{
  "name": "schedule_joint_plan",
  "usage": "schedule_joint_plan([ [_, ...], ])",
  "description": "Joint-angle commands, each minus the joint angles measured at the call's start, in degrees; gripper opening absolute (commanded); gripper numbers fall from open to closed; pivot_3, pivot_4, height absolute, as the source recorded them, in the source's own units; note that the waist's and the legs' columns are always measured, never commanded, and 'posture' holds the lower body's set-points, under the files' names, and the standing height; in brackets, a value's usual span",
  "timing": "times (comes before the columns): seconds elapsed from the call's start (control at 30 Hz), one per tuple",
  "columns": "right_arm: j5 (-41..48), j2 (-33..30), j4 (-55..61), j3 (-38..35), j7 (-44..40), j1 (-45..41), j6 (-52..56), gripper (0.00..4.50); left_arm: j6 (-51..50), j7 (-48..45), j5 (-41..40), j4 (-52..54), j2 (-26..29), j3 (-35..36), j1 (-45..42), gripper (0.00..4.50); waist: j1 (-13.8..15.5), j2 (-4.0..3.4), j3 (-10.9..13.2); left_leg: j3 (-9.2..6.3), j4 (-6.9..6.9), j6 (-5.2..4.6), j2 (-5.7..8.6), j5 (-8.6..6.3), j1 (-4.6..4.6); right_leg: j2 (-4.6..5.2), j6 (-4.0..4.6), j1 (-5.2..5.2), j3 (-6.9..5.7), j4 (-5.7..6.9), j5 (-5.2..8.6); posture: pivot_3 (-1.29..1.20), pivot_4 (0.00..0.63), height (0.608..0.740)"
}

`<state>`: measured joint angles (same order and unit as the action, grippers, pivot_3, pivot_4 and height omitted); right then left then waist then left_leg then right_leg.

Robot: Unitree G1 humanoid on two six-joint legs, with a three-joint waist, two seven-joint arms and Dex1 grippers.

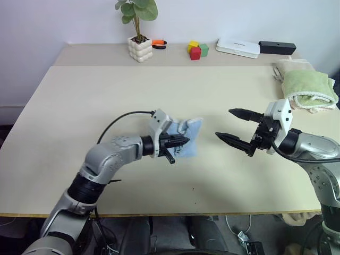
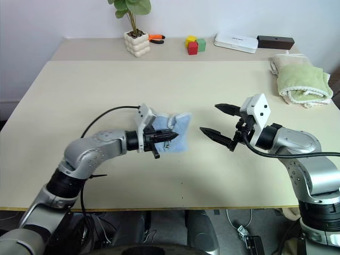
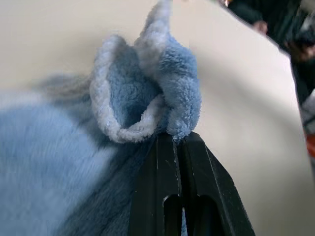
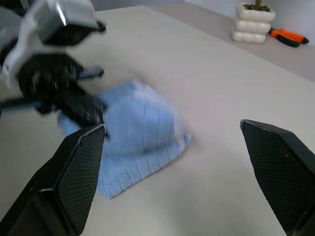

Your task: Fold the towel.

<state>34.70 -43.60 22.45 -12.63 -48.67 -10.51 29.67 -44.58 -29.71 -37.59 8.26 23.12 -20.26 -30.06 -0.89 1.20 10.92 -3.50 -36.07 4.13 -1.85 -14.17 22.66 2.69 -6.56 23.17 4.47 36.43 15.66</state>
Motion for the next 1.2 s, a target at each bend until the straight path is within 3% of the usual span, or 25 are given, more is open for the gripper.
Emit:
schedule_joint_plan([
  [0.03, 1.27, -0.02, 2.80, -2.80, 1.39, 0.28, 0.01, 4.50, 1.60, -0.64, 3.98, -2.18, -1.77, -0.02, -0.51, 0.59, -0.03, 0.00, 0.00, 0.00, 0.00, 0.00, 0.00, 0.00, 0.00, 0.00, -0.01, 0.00, 0.00, 0.00, 0.00, 0.00, 0.150, 0.740],
  [0.07, 1.37, 0.00, 2.92, -2.93, 1.68, 0.39, 0.05, 4.50, 1.44, -0.41, 4.12, -2.63, -2.68, 0.80, -0.17, 0.89, -0.02, 0.00, 0.00, 0.00, -0.01, 0.00, 0.00, 0.00, 0.00, 0.00, -0.01, 0.00, 0.00, 0.01, -0.01, 0.00, 0.150, 0.740],
  [0.3, 1.25, 0.27, 2.46, -2.37, 2.48, 0.24, 0.00, 4.50, 0.92, -3.53, 6.21, -0.16, -3.25, 1.29, 1.21, 4.36, 0.01, -0.01, 0.00, 0.00, -0.02, 0.00, 0.00, 0.00, -0.01, 0.00, -0.04, -0.02, 0.00, 0.01, -0.02, 0.00, 0.150, 0.740],
  [0.5, 0.52, 0.38, 0.55, -1.57, 2.24, -1.34, -0.59, 4.50, 0.64, -7.87, 1.31, 4.83, -4.54, 5.91, 2.47, 4.44, 0.00, -0.01, 0.00, 0.00, -0.04, 0.00, 0.00, 0.00, 0.00, 0.00, -0.06, -0.03, 0.01, 0.01, -0.03, 0.00, 0.150, 0.740],
  [0.77, -0.14, 0.42, -0.93, -0.65, 1.34, -2.48, -1.15, 4.50, 2.77, -10.47, 0.49, 9.36, -3.42, 10.21, 4.29, 4.44, -0.04, -0.01, -0.01, 0.00, -0.05, 0.00, 0.00, 0.00, -0.01, 0.01, -0.08, -0.04, 0.01, 0.01, -0.05, 0.00, 0.150, 0.740],
  [0.93, -0.39, -1.44, 0.22, 1.44, -1.05, 0.80, 0.51, 4.50, 1.09, -8.48, -1.80, 7.19, -4.41, 15.61, 3.08, 4.44, 0.05, -0.01, -0.01, 0.00, -0.06, 0.00, -0.01, 0.00, -0.01, 0.01, -0.10, -0.04, 0.01, 0.02, -0.05, 0.00, 0.150, 0.740],
  [1.2, -5.08, 0.24, -1.62, 7.80, -1.96, 3.10, -1.78, 4.50, 6.76, -6.39, 4.06, -0.07, -4.73, 17.77, 4.67, 4.44, -0.13, -0.01, -0.01, -0.01, -0.07, 0.00, -0.01, 0.00, -0.08, 0.00, -0.13, -0.08, 0.00, 0.04, -0.07, 0.00, 0.150, 0.740],
])
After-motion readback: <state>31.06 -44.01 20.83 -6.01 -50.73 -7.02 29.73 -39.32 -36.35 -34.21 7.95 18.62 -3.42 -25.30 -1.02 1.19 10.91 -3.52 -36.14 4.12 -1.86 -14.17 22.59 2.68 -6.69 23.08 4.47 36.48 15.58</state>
